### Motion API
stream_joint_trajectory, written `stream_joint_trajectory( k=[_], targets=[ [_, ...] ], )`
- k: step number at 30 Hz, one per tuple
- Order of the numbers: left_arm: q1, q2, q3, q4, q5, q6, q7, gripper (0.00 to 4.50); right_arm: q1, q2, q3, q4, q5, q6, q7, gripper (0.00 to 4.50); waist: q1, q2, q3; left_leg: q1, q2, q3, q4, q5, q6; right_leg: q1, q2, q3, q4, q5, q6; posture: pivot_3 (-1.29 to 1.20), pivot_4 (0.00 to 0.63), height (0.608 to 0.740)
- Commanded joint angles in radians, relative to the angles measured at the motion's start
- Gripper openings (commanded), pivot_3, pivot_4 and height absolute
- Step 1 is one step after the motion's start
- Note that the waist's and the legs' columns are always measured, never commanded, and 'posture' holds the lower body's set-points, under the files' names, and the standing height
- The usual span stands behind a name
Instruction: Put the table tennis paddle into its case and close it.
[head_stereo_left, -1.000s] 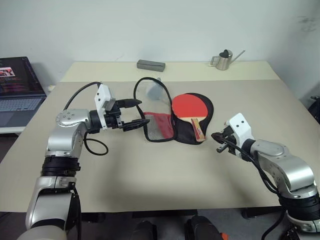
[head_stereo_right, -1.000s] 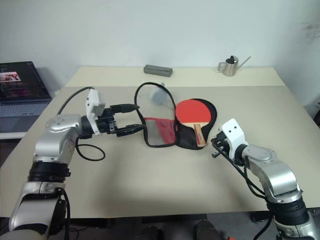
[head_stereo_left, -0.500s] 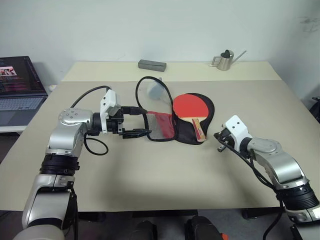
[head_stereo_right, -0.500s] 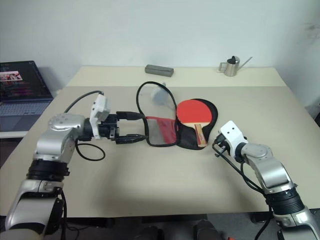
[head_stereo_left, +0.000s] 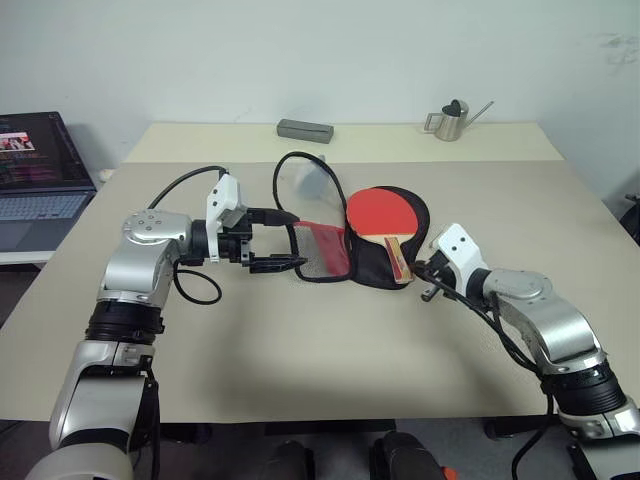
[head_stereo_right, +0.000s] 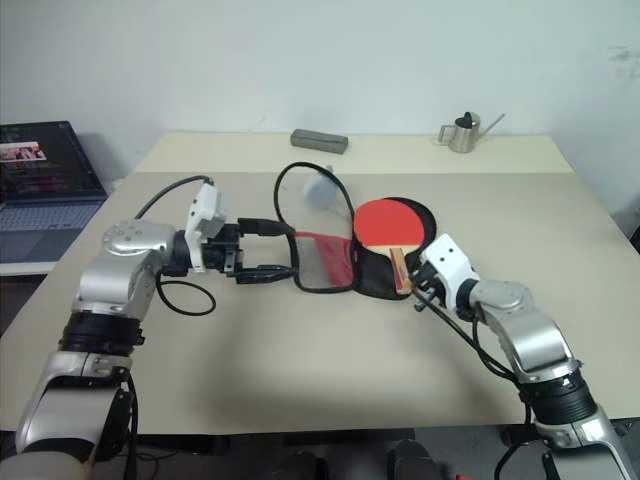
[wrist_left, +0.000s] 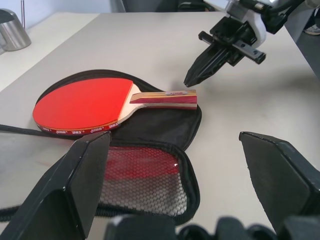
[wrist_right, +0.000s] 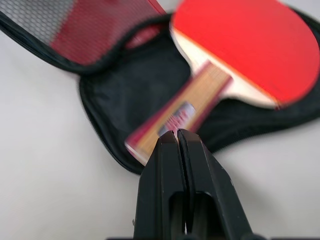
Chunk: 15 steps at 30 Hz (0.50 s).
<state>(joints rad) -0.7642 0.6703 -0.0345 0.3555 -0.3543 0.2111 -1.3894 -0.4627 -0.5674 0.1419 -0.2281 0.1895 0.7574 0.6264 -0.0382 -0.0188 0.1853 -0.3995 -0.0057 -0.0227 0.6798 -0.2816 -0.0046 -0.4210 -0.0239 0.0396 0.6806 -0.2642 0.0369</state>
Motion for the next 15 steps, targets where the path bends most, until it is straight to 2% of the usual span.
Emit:
stream_joint_trajectory(
  k=[1, 5, 10, 15],
  targets=[
    [-0.017, -0.004, 0.015, -0.009, -0.007, -0.012, -0.002, 4.5, -0.017, 0.0, -0.005, -0.023, -0.005, -0.012, -0.004, 0.02, 0.002, 0.0, 0.0, 0.0, 0.0, 0.0, 0.0, 0.0, 0.0, 0.0, 0.0, 0.0, 0.0, 0.0, 0.0, 0.0, 0.15, 0.74],
    [-0.016, -0.007, 0.019, -0.006, -0.008, -0.012, 0.001, 4.5, -0.032, -0.011, -0.042, 0.029, -0.033, -0.055, -0.027, 0.02, 0.003, 0.0, 0.0, 0.0, 0.0, 0.0, 0.0, 0.0, 0.0, 0.0, 0.0, 0.0, 0.0, 0.0, 0.0, 0.0, 0.15, 0.74],
    [-0.015, -0.01, 0.014, -0.006, -0.005, -0.015, -0.001, 4.5, -0.019, -0.078, -0.009, 0.077, -0.077, -0.11, 0.013, 0.02, 0.006, 0.0, 0.0, 0.0, 0.0, 0.0, 0.0, 0.0, 0.0, 0.0, 0.0, 0.0, 0.0, 0.0, 0.0, 0.0, 0.15, 0.74],
    [-0.018, -0.014, 0.011, -0.003, -0.003, -0.016, -0.002, 4.5, -0.011, -0.096, 0.019, 0.085, -0.089, -0.135, 0.063, 0.02, 0.005, 0.0, 0.0, 0.0, 0.0, 0.0, 0.0, 0.0, 0.0, 0.0, 0.0, 0.0, 0.0, 0.0, 0.0, 0.0, 0.15, 0.74]
  ],
)
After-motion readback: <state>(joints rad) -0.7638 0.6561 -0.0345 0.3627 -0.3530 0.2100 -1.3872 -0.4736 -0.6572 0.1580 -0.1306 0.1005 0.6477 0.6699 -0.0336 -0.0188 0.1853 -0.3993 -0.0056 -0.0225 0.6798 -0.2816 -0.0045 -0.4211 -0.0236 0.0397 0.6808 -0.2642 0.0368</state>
